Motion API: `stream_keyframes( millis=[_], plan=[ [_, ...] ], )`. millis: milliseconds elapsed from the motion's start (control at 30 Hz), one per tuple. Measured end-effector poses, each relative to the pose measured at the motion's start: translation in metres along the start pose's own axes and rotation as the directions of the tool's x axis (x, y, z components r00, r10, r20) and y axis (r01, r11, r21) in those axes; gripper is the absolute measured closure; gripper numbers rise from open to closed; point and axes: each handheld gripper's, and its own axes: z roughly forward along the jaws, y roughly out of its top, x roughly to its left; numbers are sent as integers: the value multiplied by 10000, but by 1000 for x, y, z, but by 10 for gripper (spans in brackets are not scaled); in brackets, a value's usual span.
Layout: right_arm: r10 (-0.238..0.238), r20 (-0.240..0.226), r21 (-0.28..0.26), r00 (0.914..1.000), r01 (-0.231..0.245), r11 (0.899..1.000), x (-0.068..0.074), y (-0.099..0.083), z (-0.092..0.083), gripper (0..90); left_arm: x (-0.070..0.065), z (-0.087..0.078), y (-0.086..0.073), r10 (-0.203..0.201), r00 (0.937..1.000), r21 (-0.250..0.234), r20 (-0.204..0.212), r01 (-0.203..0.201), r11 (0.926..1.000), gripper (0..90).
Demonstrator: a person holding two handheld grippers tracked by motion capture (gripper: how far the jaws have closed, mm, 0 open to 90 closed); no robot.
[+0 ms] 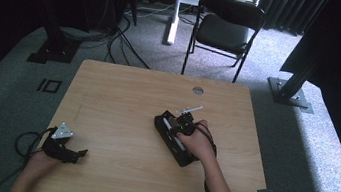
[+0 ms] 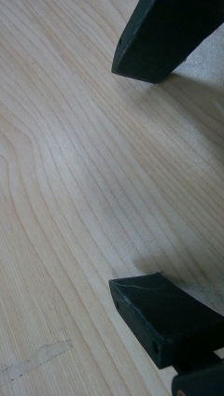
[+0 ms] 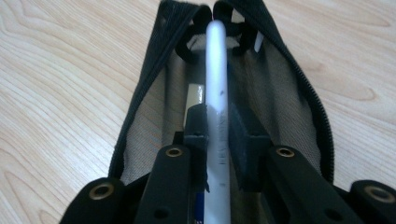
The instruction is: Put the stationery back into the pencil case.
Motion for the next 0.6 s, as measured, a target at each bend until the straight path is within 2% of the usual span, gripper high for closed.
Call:
stream_keyframes(
  millis=[133, 233, 367, 500, 533, 567, 600],
  plan=[
    [-56, -89, -63, 9999, 56, 10000, 0, 0, -4, 745, 0, 0, 0, 0, 10000, 1, 0, 0, 10000, 16],
    [-99, -292, -387, 9995, 87, 9992, 1, 1, -12, 737, 0, 0, 0, 6, 10000, 11, -2, -6, 10000, 16],
    [-161, -727, -1094, 9972, 81, 9940, 2, 4, -27, 715, 0, 0, 0, 6, 10000, 7, -1, -6, 10000, 16],
    [-160, -550, -1868, 9984, 54, 9824, -2, 8, -38, 639, 0, 0, 0, 5, 10000, 3, 3, -5, 10000, 16],
    [-118, -508, -2015, 9986, 13, 9795, -5, 9, -41, 599, 0, 0, 0, 3, 10000, 1, 1, -3, 10000, 16],
    [-118, -508, -2015, 9986, 13, 9795, -5, 9, -41, 599, 0, 0, 0, 3, 10000, 1, 1, -3, 10000, 16],
    [77, -311, -2305, 9995, -147, 9730, -11, 10, -44, 580, 0, 0, 0, 3, 10000, 4, 2, -3, 10000, 16]
  ],
)
